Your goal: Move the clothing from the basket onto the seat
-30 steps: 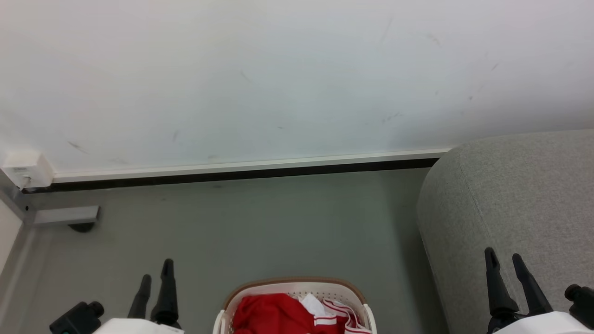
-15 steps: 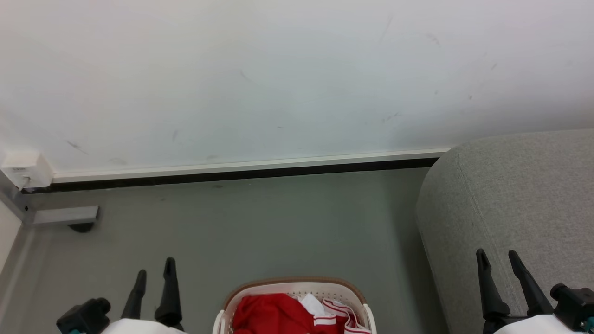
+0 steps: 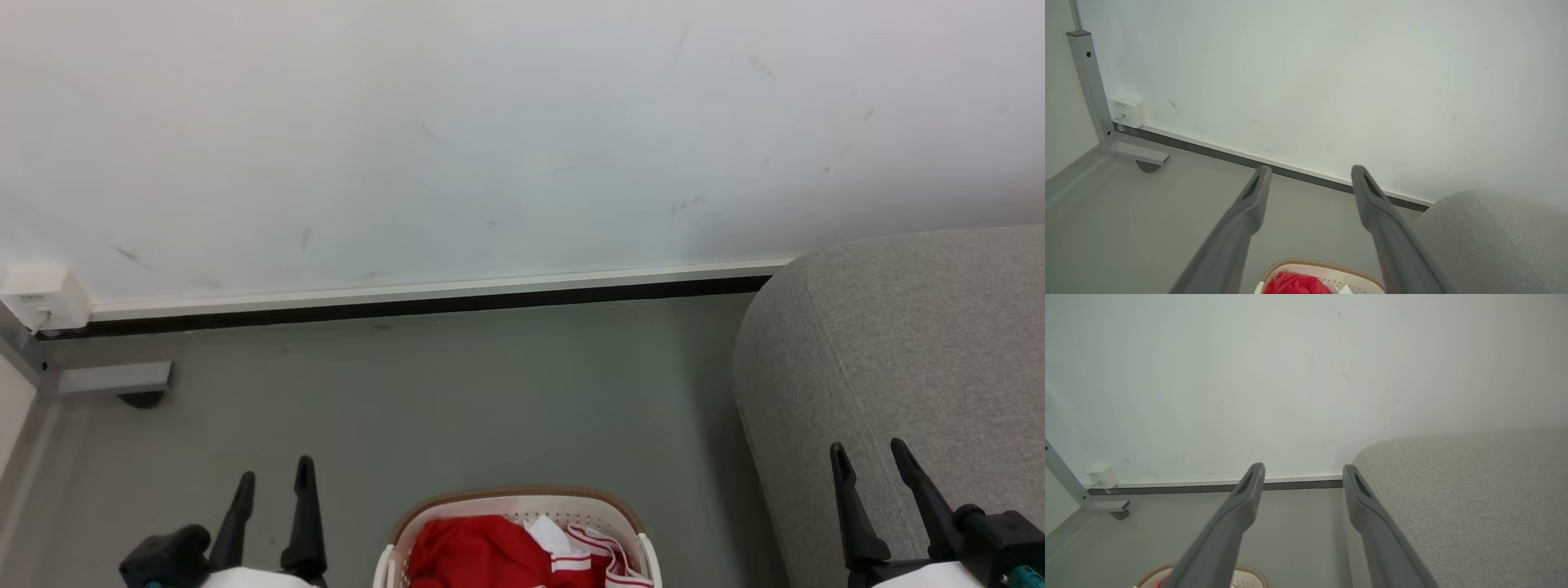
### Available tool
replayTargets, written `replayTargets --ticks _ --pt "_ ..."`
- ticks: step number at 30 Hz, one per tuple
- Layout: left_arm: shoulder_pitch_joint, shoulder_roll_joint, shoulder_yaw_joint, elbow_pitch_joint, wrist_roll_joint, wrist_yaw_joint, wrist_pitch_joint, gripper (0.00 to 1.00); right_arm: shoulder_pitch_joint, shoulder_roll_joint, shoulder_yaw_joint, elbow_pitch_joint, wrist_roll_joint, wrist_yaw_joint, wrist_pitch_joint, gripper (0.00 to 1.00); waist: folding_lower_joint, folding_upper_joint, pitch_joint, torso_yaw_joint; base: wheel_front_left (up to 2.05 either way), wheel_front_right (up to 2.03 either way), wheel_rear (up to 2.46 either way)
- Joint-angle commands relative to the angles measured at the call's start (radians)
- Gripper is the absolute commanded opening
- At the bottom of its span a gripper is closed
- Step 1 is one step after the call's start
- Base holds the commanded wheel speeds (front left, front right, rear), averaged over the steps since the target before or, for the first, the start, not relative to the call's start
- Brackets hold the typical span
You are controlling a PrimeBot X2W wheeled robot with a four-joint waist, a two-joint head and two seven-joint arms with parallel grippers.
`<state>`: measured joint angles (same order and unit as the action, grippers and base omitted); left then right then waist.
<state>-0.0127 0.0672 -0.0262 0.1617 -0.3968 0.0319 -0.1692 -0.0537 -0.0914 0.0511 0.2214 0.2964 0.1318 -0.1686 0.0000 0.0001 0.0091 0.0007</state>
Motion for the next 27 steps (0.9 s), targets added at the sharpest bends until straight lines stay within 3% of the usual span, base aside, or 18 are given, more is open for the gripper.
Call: replayTargets --ticks 1,27 --pt "0.005 0.010 -0.001 -0.009 0.031 0.004 -0.013 1.00 0.008 -0.004 -0.004 -0.007 -0.029 -0.001 -0.013 1.00 0.0000 -0.0001 0.000 0.000 0.00 0.00 0.00" --pt "0.021 0.006 -0.004 -0.004 0.249 0.009 -0.067 1.00 0.022 0.016 -0.017 0.000 -0.224 -0.002 -0.067 1.00 0.0000 -0.0001 0.009 -0.011 0.00 0.00 0.00"
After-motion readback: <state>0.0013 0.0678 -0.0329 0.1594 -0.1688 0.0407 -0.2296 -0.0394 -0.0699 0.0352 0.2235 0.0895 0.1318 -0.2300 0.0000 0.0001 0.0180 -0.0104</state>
